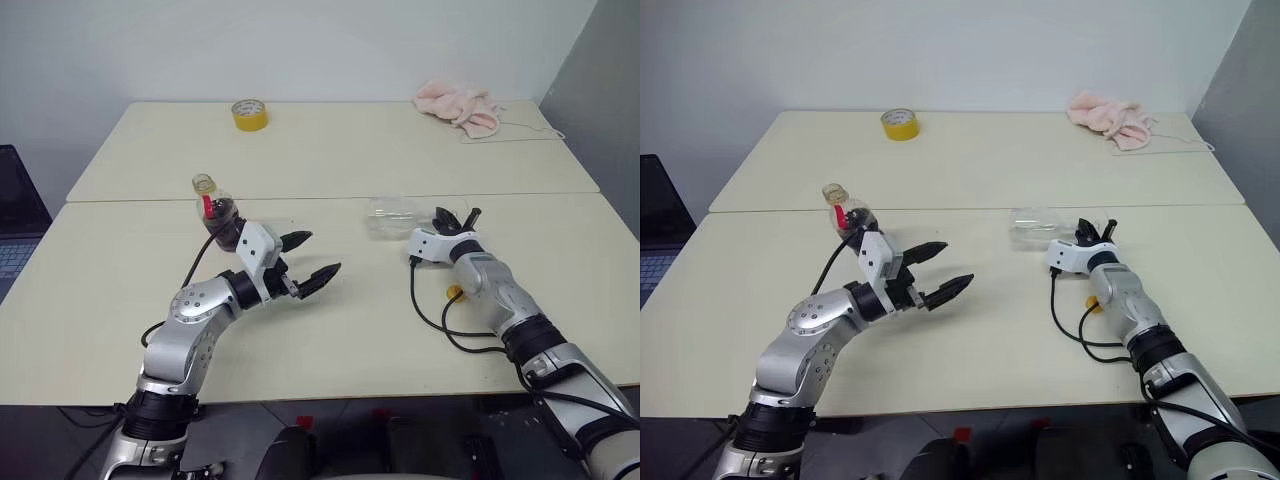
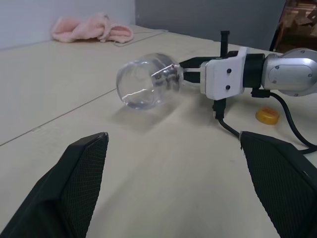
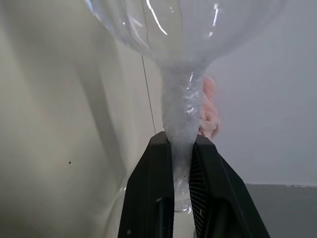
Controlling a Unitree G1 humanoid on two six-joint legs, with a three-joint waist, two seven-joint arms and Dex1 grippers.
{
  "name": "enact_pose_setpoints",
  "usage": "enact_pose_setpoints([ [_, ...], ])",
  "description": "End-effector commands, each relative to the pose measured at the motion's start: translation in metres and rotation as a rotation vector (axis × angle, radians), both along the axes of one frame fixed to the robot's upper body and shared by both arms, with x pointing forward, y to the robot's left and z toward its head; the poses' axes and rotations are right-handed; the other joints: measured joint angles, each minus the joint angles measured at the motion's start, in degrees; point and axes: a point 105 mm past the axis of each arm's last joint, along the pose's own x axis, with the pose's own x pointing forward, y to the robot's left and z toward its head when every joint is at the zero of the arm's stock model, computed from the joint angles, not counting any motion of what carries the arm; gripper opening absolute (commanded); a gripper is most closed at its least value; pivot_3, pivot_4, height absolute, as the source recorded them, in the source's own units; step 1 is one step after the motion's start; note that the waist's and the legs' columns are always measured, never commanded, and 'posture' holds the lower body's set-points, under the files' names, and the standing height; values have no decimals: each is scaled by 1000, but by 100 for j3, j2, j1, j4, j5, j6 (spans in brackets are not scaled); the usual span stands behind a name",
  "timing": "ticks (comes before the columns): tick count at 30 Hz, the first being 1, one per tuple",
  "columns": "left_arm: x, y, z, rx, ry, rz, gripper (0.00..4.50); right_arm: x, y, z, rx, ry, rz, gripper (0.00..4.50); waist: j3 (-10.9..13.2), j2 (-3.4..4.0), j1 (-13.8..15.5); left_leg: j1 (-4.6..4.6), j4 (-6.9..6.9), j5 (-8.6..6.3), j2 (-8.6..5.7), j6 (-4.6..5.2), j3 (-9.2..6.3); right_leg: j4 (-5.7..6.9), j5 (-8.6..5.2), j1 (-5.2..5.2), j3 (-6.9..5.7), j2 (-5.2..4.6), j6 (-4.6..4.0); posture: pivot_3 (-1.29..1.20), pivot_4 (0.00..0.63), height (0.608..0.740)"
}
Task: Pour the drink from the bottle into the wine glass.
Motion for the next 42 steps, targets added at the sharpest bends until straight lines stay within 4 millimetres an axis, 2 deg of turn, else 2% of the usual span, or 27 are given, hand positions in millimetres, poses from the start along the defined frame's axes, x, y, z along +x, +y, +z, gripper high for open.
enact_pose_setpoints([
  [1,-3,-1,9,-2,-48,7,4500,0,-6,12,10,-49,-18,167,0,0,1,-1,0,0,0,0,-1,0,0,0,-1,0,0,0,150,740],
  [7,-8,8,7,-6,-47,46,4500,-7,6,57,159,-171,47,165,6,8,0,-21,-1,0,-1,0,2,0,0,-23,3,-1,0,0,150,740],
  [9,-11,14,7,-5,-50,53,4500,-15,18,76,240,-203,127,165,6,9,-1,-37,1,0,0,0,3,4,0,-40,3,-1,0,0,150,740],
  [12,-16,22,6,2,-52,57,4500,-31,41,86,390,-173,260,164,6,9,-4,-37,-1,0,2,0,1,3,0,-41,1,0,0,0,150,740],
  [17,-28,35,3,5,-31,36,4500,-68,85,77,797,12,506,163,8,12,-1,-35,-5,0,4,0,-1,2,0,-37,-1,0,0,0,150,740],
  [19,-32,39,2,5,-20,29,4500,-80,100,69,892,113,592,163,9,14,2,-36,2,0,4,0,-2,2,0,-35,-1,-1,0,0,150,740],
  [21,-35,41,2,-2,-13,25,4500,-87,107,66,950,166,634,163,10,16,27,-35,3,0,3,0,-4,1,0,-33,-1,-1,0,0,150,740],
  [27,-51,52,4,-16,20,-4,4500,-97,149,41,1185,413,770,162,13,21,4,-29,-5,0,8,0,-8,3,0,-35,-3,3,-1,0,150,740],
  [36,-54,56,8,-19,22,15,4500,-98,171,12,1143,567,848,162,13,21,11,-27,-2,0,4,0,-9,4,0,-34,-3,3,-1,0,150,740],
  [42,-56,53,9,-19,21,23,4500,-97,184,2,1101,634,896,162,13,21,-4,-27,-3,0,6,0,-9,5,0,-36,-3,4,-1,0,150,740],
])
